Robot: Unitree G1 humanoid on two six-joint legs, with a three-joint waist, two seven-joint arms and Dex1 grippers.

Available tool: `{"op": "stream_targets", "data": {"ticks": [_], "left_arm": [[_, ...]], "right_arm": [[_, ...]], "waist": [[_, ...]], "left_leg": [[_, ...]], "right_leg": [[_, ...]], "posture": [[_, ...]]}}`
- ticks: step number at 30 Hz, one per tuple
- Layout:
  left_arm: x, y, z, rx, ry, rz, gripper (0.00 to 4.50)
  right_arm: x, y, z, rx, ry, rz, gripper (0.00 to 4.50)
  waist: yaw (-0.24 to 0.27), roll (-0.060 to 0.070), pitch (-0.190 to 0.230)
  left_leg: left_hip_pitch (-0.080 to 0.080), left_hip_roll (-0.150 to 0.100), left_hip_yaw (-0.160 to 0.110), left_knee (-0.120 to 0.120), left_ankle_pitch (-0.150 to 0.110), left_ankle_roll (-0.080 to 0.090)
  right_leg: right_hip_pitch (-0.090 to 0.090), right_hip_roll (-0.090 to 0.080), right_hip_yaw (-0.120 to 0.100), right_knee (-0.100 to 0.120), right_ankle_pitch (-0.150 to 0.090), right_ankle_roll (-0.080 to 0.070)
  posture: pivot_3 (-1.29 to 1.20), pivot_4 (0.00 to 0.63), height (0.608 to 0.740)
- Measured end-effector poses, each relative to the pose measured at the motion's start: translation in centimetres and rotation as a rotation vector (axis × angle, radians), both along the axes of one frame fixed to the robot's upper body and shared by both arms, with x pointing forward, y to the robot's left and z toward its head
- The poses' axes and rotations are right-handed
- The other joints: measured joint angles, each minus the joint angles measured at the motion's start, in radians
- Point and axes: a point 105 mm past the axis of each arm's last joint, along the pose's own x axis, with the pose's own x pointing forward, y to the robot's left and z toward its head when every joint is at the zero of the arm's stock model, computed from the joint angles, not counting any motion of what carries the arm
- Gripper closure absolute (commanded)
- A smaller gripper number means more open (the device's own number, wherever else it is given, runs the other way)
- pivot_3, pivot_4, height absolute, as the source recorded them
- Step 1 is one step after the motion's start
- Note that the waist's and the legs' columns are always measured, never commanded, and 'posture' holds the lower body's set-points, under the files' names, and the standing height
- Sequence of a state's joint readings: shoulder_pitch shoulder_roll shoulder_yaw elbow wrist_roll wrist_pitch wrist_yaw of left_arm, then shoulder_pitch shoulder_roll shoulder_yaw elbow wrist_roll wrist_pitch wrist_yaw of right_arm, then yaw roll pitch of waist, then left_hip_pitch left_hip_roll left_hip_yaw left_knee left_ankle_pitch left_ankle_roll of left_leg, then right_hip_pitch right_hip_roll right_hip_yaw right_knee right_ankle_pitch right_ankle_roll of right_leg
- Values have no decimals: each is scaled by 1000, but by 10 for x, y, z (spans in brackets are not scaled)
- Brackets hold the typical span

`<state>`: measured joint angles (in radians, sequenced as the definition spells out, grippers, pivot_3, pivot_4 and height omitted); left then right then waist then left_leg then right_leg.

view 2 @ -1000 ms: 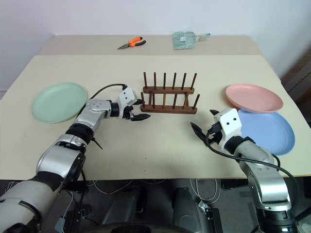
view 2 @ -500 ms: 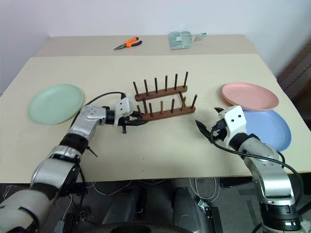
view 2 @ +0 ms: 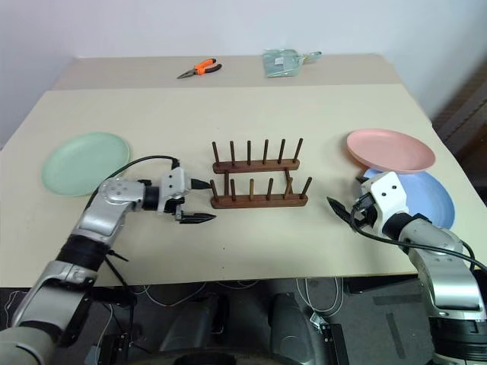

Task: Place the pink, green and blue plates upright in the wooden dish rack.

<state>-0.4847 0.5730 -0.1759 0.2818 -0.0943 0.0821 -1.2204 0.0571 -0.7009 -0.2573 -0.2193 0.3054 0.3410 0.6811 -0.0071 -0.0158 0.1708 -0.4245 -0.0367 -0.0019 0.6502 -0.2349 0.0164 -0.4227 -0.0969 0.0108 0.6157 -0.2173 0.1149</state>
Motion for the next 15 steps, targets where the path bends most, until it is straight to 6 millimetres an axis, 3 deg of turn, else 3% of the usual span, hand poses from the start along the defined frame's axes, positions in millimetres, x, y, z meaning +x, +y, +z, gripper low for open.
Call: {"op": "stream_targets", "data": {"ticks": [3,6,10,15], "left_arm": [[-20,18,-3,11,73,34,1744],[-36,16,-4,-11,130,36,3317],[-47,-16,-9,-84,174,20,3317],[-35,-49,-15,-118,79,72,3317]], "right_arm": [[-17,14,-11,3,89,100,2868],[-26,34,-19,15,140,184,4486],[-27,64,-28,37,167,262,4486],[-7,84,-36,-35,132,236,4486]], "waist": [[-9,1,0],[-6,2,-1],[5,1,-1],[22,2,-1]], "left_leg": [[1,1,0,-1,0,0],[1,1,0,0,0,0],[0,0,0,1,0,0],[0,-1,0,1,0,0]], "right_leg": [[0,-1,1,0,-1,-2],[1,-2,1,-1,-2,-3],[1,-3,1,-2,-2,-3],[1,-2,1,-2,-2,-3]], "posture": [[0,150,738],[0,150,738],[0,150,738],[0,150,738]]}}
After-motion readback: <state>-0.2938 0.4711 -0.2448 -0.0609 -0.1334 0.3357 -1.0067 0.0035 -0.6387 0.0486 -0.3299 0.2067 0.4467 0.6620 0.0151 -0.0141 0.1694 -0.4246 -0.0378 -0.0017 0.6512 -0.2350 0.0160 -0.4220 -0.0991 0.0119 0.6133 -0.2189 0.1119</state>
